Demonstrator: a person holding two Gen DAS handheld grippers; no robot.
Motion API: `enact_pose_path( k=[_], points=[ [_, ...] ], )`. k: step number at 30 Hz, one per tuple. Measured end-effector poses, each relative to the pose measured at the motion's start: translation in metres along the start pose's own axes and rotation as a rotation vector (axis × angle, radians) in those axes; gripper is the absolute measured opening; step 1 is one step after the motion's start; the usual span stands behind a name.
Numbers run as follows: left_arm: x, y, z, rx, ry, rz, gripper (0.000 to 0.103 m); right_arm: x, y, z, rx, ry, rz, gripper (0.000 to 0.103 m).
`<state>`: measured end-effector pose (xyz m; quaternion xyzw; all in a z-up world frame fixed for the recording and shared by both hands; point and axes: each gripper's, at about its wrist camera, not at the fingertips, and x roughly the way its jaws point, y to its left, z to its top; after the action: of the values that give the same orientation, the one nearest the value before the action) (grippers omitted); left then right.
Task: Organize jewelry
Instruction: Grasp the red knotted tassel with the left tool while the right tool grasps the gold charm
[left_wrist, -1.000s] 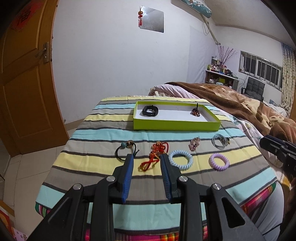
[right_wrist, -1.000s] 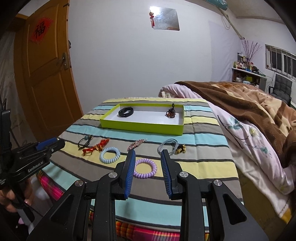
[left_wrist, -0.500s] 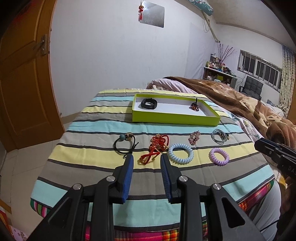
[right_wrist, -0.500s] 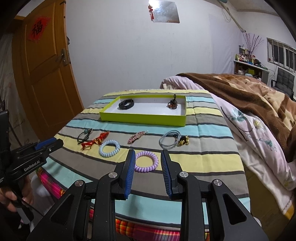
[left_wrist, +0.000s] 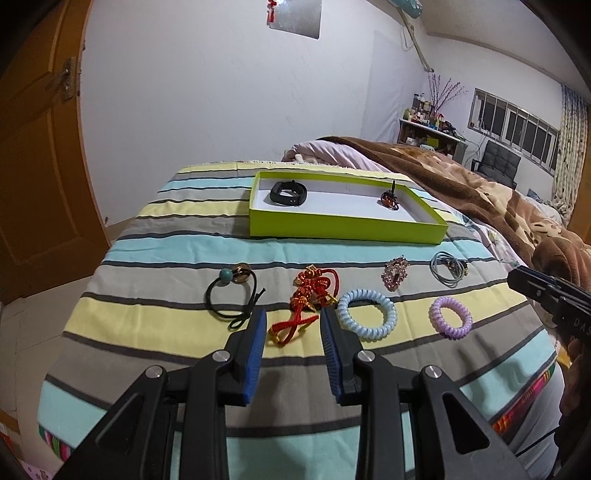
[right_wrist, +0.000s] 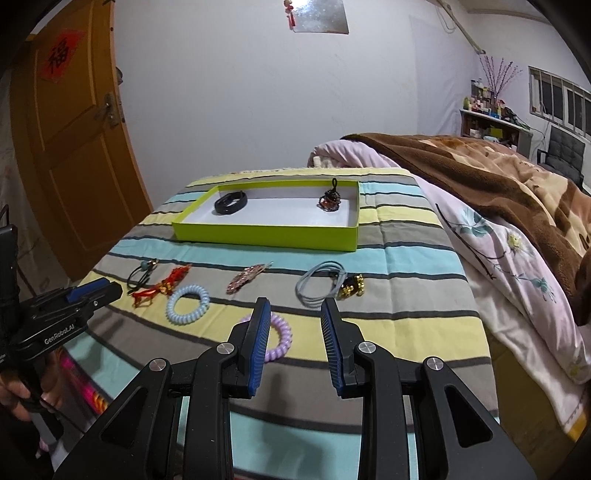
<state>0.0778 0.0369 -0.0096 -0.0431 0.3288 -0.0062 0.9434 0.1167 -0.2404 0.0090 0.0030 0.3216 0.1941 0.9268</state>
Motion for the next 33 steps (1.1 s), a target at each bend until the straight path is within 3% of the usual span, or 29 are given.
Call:
enact_pose_path(
  k=[13, 26, 33],
  points=[
    [0.038, -0.003, 0.006, 0.021, 0.059, 0.0, 0.031, 0.048, -0.023, 0.012, 0.042, 0.067, -0.059, 0.029],
    [0.052, -0.008, 0.008, 0.046, 0.121, 0.048, 0.029, 0.085, -0.036, 0.02, 0.105, 0.169, -0.086, 0.029],
    [0.052, -0.01, 0.007, 0.049, 0.12, 0.05, 0.027, 0.078, -0.041, 0.026, 0.112, 0.14, -0.1, 0.029]
  ],
)
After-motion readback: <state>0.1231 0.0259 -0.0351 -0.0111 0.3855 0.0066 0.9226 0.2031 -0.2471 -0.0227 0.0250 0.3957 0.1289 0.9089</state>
